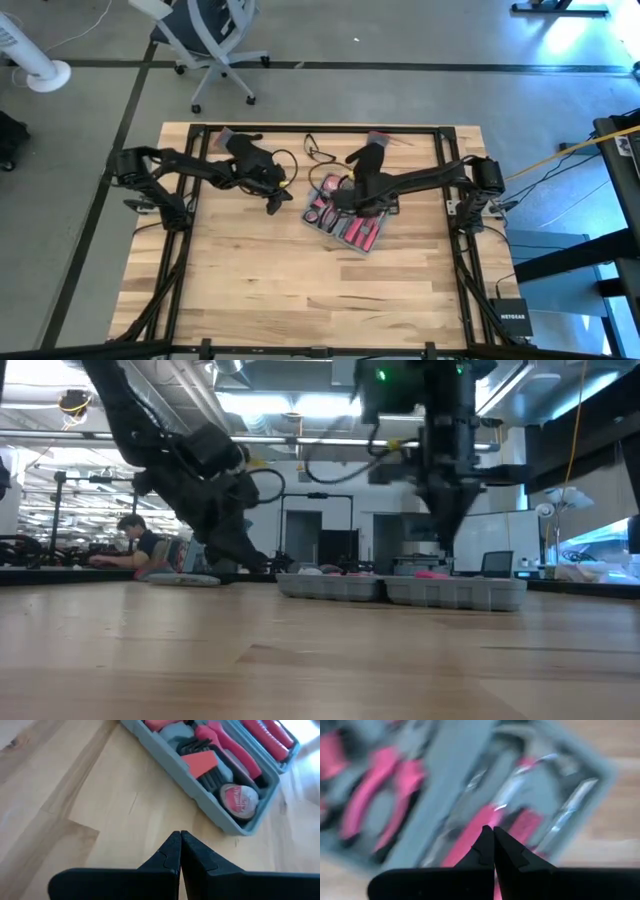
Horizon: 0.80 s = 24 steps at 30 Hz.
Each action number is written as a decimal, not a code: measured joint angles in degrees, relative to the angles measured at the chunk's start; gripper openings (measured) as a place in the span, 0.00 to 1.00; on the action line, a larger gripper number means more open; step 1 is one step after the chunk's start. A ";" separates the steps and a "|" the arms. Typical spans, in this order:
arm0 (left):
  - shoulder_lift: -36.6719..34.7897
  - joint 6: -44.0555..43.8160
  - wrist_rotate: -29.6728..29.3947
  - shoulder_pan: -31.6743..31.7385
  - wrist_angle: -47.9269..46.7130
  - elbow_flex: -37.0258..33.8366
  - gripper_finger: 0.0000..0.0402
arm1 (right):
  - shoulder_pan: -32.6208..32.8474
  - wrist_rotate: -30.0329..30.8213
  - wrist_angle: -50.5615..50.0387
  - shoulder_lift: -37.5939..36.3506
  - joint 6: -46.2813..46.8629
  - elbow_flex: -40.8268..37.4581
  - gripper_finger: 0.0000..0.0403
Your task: Prefit tool cases
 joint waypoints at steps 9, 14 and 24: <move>1.50 0.65 0.02 -0.54 -0.10 1.72 0.00 | -11.72 5.80 -4.38 -1.15 -11.27 -6.49 0.00; 1.50 2.22 0.01 -2.14 -0.93 1.77 0.00 | -19.58 8.99 -0.71 -1.00 -23.66 -6.51 0.00; 7.74 1.26 -6.48 -7.45 -0.27 1.95 0.00 | -21.10 3.16 9.69 0.93 -29.99 -6.55 0.00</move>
